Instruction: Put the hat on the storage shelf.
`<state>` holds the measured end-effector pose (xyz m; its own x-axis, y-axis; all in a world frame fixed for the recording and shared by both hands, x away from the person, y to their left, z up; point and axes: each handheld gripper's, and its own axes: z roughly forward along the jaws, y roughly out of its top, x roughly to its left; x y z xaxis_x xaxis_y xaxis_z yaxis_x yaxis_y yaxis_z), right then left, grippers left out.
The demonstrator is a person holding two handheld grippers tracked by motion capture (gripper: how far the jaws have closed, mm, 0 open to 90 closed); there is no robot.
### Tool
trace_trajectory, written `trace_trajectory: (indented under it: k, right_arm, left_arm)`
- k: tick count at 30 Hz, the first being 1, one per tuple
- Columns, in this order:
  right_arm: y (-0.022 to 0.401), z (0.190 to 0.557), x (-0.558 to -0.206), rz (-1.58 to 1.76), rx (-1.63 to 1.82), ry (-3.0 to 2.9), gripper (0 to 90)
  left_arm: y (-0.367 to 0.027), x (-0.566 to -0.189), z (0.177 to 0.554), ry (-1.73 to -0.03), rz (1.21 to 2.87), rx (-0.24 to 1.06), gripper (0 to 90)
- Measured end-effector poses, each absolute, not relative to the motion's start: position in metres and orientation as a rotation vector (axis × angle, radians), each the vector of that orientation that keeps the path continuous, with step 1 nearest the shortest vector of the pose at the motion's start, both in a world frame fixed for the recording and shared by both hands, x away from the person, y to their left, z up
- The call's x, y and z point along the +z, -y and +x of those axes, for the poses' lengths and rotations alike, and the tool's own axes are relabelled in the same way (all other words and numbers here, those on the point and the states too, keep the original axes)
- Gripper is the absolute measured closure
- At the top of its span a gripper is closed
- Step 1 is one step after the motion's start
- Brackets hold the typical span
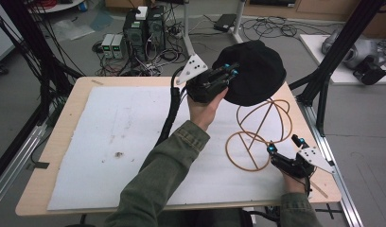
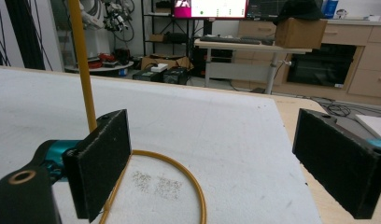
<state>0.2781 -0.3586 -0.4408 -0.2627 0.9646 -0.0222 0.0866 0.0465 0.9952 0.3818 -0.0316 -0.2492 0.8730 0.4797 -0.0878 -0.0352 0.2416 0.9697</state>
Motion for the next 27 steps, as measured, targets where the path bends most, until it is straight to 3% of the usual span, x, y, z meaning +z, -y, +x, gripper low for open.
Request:
trace_trajectory:
  k: [19, 27]
  right_arm:
    - [0.357, 0.278, -0.441, 1.111, 1.337, -1.499, 10.7]
    - [0.358, 0.278, -0.441, 1.111, 1.333, -1.498, 10.7]
  left_arm:
    - [0.054, -0.26, 0.378, -0.323, 1.324, 0.138, 87.9]
    - [0.063, -0.265, 0.376, -0.291, 1.371, 0.107, 87.8]
